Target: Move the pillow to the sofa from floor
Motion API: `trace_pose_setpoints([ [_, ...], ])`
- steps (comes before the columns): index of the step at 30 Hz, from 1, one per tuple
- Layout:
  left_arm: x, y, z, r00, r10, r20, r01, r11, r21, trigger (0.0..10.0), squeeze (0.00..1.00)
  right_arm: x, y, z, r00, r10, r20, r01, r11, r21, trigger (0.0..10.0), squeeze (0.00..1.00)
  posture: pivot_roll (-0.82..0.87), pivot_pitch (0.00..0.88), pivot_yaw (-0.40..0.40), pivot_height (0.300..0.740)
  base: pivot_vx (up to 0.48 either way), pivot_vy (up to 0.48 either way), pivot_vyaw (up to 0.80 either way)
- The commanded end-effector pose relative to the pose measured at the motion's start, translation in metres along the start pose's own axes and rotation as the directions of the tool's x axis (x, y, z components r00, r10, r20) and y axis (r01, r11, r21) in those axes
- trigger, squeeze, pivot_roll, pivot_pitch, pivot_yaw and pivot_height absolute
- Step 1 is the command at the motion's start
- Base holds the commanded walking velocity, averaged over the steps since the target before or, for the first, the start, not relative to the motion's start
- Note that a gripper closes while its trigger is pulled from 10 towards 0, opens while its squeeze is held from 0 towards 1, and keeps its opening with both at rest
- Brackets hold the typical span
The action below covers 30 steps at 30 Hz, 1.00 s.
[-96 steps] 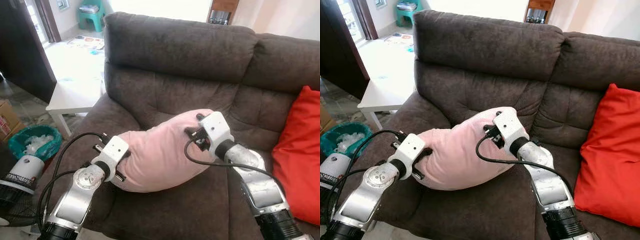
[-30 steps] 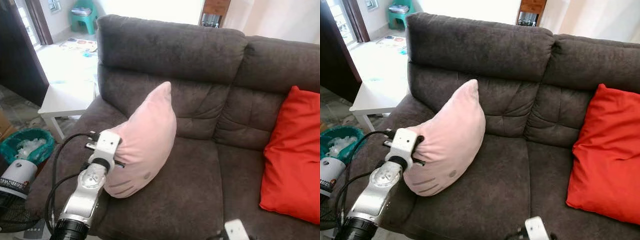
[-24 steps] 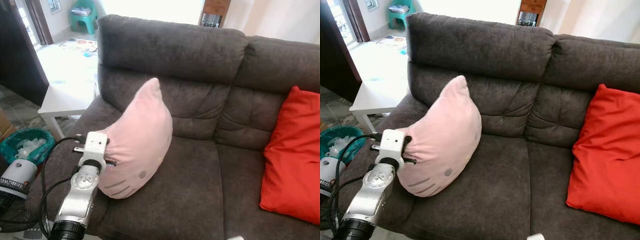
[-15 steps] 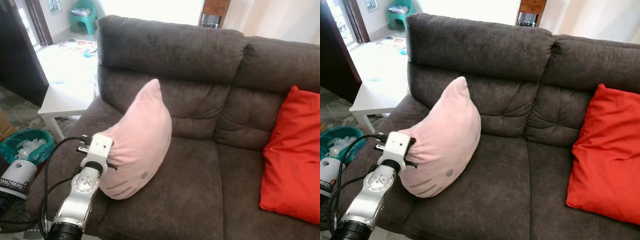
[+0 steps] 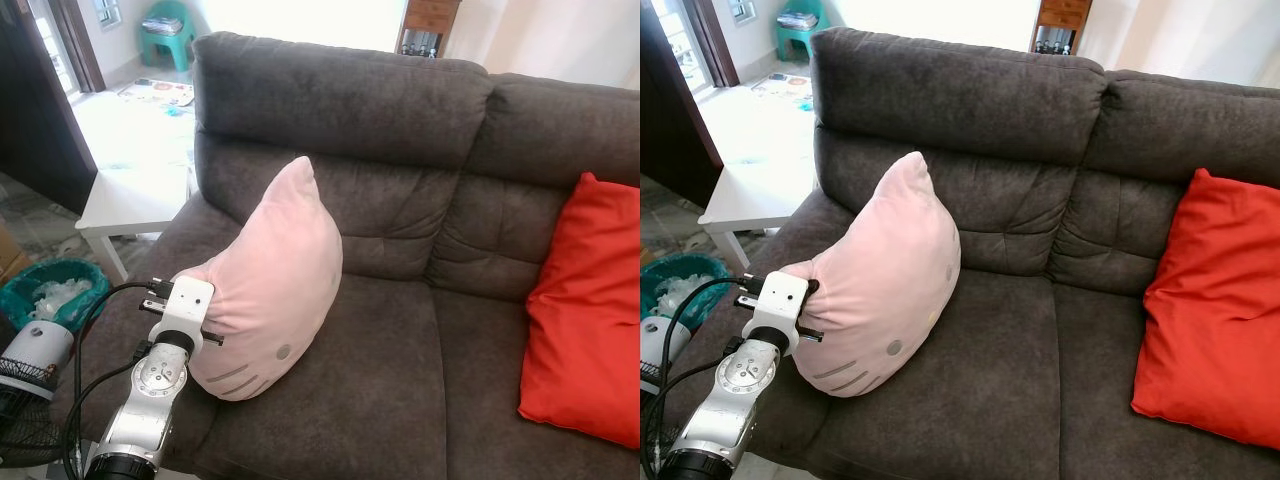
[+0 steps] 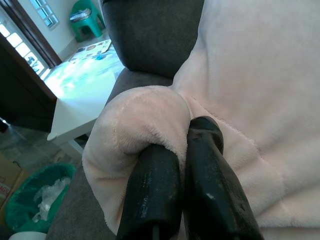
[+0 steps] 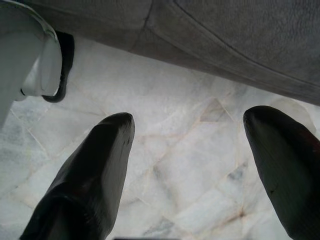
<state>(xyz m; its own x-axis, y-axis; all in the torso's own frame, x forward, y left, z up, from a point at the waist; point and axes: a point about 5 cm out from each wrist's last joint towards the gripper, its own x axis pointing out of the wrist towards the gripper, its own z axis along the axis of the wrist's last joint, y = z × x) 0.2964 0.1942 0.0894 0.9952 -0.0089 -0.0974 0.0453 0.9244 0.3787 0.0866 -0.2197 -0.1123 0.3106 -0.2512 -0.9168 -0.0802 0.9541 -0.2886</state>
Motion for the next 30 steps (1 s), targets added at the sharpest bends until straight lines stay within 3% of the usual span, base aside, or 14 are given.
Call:
trace_pose_setpoints([
  [1, 0.0, 0.003, 0.002, 1.0, 0.022, 0.022, -0.022, 1.0, -0.011, 10.0, 0.0, 0.0, -0.002, -0.002, 1.0, 0.0, -0.001, 0.0, 1.0, 0.006, 10.0, 0.0, 0.08, 0.019, -0.095, 0.74, 0.0, 0.0, 0.0],
  [3, -0.001, 0.004, 0.001, 0.999, 0.032, 0.02, -0.031, 0.999, -0.027, 10.0, 0.0, 0.0, -0.002, -0.002, 1.0, 0.0, 0.0, 0.0, 1.0, 0.009, 10.0, 0.0, 0.08, 0.02, -0.096, 0.74, 0.0, 0.0, 0.0],
  [4, -0.001, 0.005, 0.002, 0.999, 0.039, 0.024, -0.038, 0.999, -0.034, 10.0, 0.13, 0.0, -0.002, -0.002, 1.0, 0.003, -0.001, -0.003, 1.0, 0.007, 10.0, 0.0, 0.08, 0.022, -0.098, 0.74, 0.0, 0.0, 0.0],
  [5, -0.001, 0.006, 0.003, 0.998, 0.047, 0.03, -0.046, 0.998, -0.035, 10.0, 0.58, 0.0, -0.002, -0.002, 1.0, 0.004, -0.001, -0.004, 1.0, 0.006, 10.0, 0.0, 0.08, 0.022, -0.098, 0.74, 0.0, 0.0, 0.0],
  [17, 0.002, 0.024, 0.018, 0.981, 0.173, 0.086, -0.167, 0.983, -0.078, 10.0, 0.63, 0.0, -0.003, 0.0, 1.0, 0.014, 0.008, -0.014, 1.0, -0.002, 10.0, 0.0, 0.09, 0.024, -0.1, 0.74, 0.0, 0.0, 0.0],
  [23, 0.001, 0.022, 0.023, 0.979, 0.174, 0.11, -0.167, 0.983, -0.074, 10.0, 0.6, 0.0, -0.003, 0.0, 1.0, 0.018, 0.01, -0.018, 1.0, -0.007, 10.0, 0.0, 0.09, 0.025, -0.099, 0.74, 0.0, 0.0, 0.0],
  [30, -0.001, 0.009, 0.039, 0.975, 0.108, 0.194, -0.104, 0.994, -0.031, 10.0, 0.61, 0.0, -0.003, 0.0, 1.0, 0.021, 0.01, -0.021, 1.0, -0.007, 10.0, 0.0, 0.09, 0.026, -0.099, 0.74, 0.0, 0.0, 0.0],
])
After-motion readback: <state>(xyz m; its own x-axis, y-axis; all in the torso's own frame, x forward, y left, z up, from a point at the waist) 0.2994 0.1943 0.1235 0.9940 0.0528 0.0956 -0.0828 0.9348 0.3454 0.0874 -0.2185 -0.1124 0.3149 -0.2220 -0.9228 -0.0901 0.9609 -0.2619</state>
